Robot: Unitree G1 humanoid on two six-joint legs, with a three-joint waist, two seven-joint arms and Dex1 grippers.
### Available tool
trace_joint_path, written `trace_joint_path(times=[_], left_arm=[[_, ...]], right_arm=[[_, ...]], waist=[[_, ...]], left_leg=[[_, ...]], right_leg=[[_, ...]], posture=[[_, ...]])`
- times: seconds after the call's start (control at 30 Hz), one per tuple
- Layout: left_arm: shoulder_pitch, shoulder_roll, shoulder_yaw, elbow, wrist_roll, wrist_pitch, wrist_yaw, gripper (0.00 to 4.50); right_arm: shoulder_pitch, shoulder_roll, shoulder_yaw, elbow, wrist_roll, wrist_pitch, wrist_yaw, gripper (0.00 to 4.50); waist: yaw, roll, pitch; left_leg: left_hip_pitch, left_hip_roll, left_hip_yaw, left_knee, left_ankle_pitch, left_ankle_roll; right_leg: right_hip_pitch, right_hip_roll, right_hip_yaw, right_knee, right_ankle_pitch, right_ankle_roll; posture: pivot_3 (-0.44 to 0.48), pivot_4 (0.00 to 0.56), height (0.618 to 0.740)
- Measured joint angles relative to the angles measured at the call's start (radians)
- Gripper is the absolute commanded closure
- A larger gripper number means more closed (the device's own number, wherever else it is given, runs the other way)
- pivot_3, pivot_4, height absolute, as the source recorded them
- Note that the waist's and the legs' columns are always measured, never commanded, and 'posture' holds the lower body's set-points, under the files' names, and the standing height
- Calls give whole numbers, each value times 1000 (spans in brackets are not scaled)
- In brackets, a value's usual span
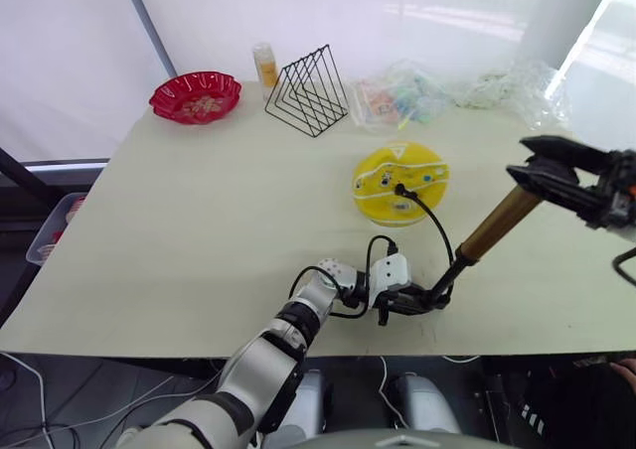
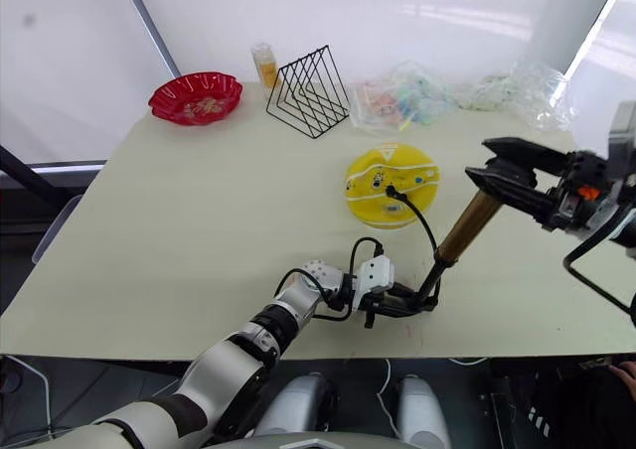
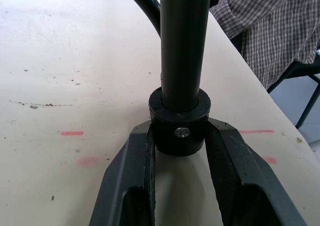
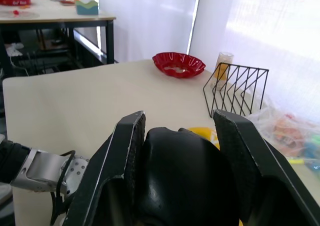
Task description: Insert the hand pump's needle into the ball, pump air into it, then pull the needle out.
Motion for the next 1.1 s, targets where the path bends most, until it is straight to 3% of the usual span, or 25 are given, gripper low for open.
trace_joint_path(times=[0.3, 0.37, 0.43, 0.53, 0.8, 0.93, 1.1], left_arm=[[-15, 0, -13, 11, 25, -4, 22, 3502], [-15, 4, -17, 18, 33, -1, 28, 3502], [-17, 7, -17, 24, 34, 1, 38, 3502], [-16, 10, -20, 32, 42, 2, 54, 3502], [-13, 9, -32, 38, 65, -20, 73, 3502], [-13, 3, -40, 48, 73, -39, 97, 3502], [-17, 2, -42, 60, 78, -59, 106, 3502]], right_arm=[[25, 64, -9, -73, -10, 12, -31, 2725], [127, 158, 34, -108, -122, -83, -16, 2725], [174, 192, 73, -112, -200, -149, 3, 2725], [243, 251, 147, -108, -312, -248, 31, 2725], [332, 361, 361, 1, -580, -485, 68, 2725], [352, 405, 428, 83, -667, -579, 74, 2725], [348, 416, 416, 89, -657, -594, 81, 2725]], waist=[[1, 0, 0], [1, -8, -5], [-4, -6, -7], [-4, -13, -12], [-2, -18, -16], [-2, -18, -16], [-2, -18, -15]], left_leg=[[0, 0, -1, 0, 0, 0], [5, 1, -5, -1, 0, 0], [8, 1, -4, -1, 0, 0], [12, 3, -5, 0, 0, 0], [19, 5, -7, -2, 0, -1], [19, 3, -6, -2, 0, -1], [20, 2, -6, -2, 0, -1]], right_leg=[[1, 1, -1, -1, 0, 0], [8, 4, -3, -3, 0, 0], [10, 4, -3, -5, 0, 0], [13, 5, -3, -6, -3, -2], [21, 2, -5, -9, -2, -4], [22, -1, -5, -10, -2, -3], [23, -2, -5, -10, -3, -1]], posture=[[0, 150, 737], [0, 150, 737], [0, 150, 737], [0, 150, 737], [0, 150, 737], [0, 150, 737], [0, 150, 737]])
